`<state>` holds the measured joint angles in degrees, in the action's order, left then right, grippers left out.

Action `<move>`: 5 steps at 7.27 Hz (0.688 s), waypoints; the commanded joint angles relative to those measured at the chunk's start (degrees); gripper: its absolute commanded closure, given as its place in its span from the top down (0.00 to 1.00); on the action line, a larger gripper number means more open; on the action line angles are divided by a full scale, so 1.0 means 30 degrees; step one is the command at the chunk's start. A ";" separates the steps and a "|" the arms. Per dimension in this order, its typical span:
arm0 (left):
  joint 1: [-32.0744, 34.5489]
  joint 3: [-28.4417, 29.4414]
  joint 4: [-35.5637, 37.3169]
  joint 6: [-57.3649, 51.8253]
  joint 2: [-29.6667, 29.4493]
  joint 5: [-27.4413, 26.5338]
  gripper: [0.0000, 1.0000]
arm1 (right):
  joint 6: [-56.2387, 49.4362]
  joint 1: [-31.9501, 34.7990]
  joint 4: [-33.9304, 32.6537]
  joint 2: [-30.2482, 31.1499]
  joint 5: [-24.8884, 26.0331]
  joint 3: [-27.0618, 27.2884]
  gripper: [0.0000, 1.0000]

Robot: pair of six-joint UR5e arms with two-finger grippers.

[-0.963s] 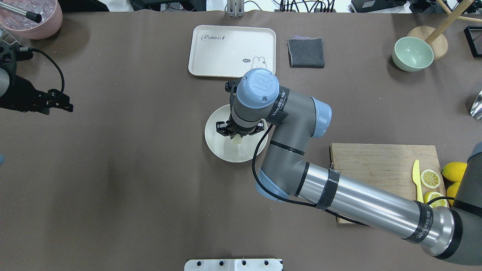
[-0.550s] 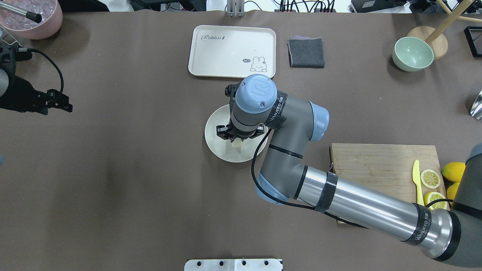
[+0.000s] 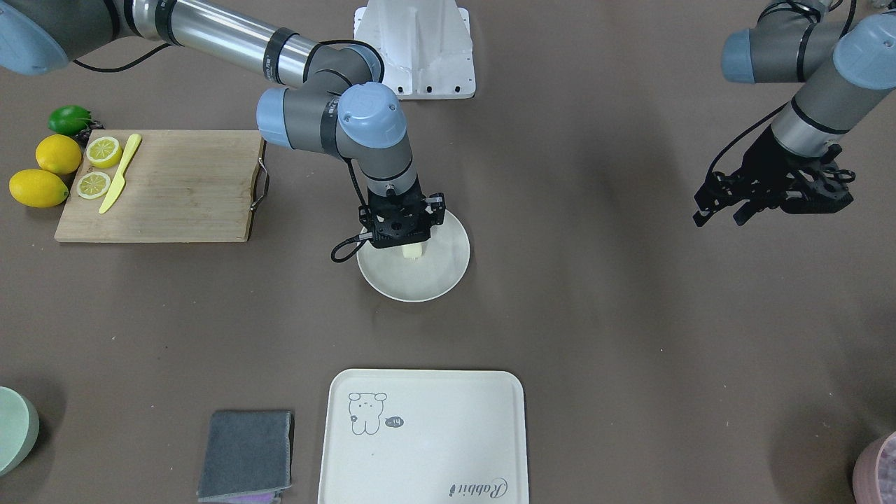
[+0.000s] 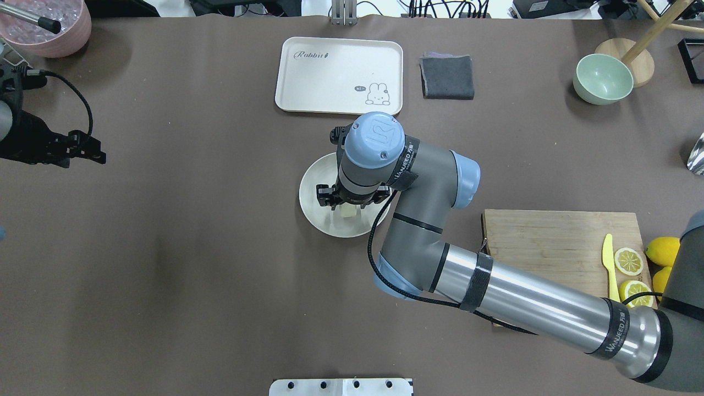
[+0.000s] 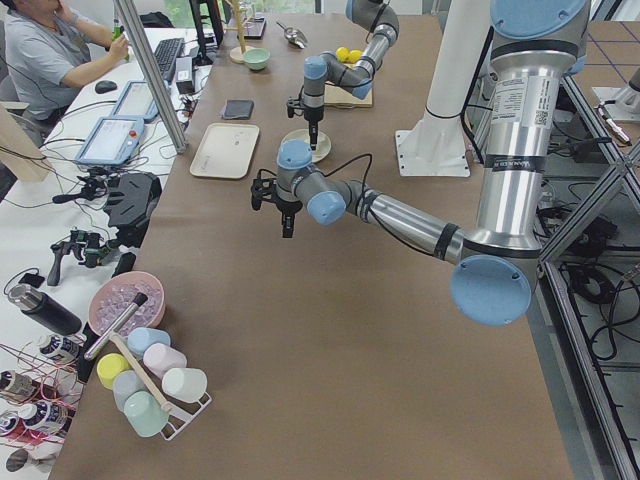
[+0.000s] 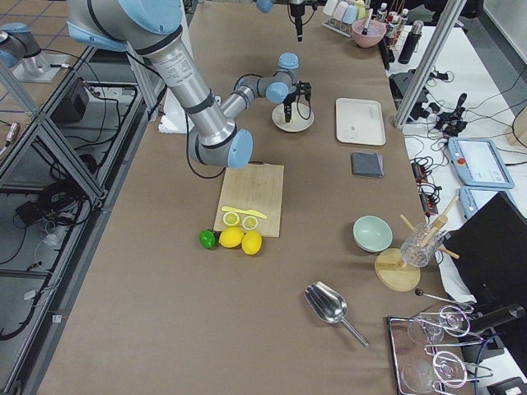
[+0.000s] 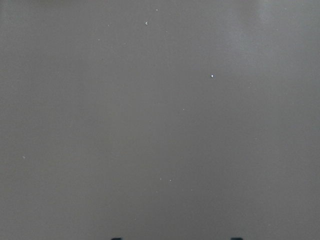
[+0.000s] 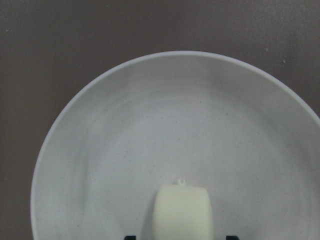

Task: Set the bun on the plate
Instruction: 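Lower the bun onto the plate and open the right gripper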

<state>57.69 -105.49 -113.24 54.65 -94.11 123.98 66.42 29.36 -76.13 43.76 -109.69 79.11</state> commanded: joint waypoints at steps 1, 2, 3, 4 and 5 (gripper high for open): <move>0.0425 0.0006 0.0099 -0.0254 -0.0094 0.0419 0.79 | -0.0428 0.0957 -0.0083 0.0119 -0.0407 0.0435 1.00; 0.1298 0.0325 0.0099 -0.1300 0.0081 0.1089 0.81 | -0.1215 0.1864 -0.0142 0.0178 -0.1542 0.0525 1.00; 0.1973 0.0357 0.0128 -0.3196 0.0923 0.1879 0.83 | -0.1542 0.3236 -0.0230 0.1078 -0.3206 0.1512 1.00; 0.3169 0.0531 0.0157 -0.4694 0.1164 0.2612 0.83 | -0.3256 0.5106 -0.0230 0.3494 -0.5253 0.3436 1.00; 0.4805 0.1374 0.0157 -0.7465 0.1601 0.3374 0.83 | -0.6029 0.6720 -0.0230 0.6651 -0.6318 0.5108 1.00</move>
<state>66.75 -103.53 -112.81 40.98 -90.90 131.20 56.68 43.23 -76.77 53.63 -123.31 88.21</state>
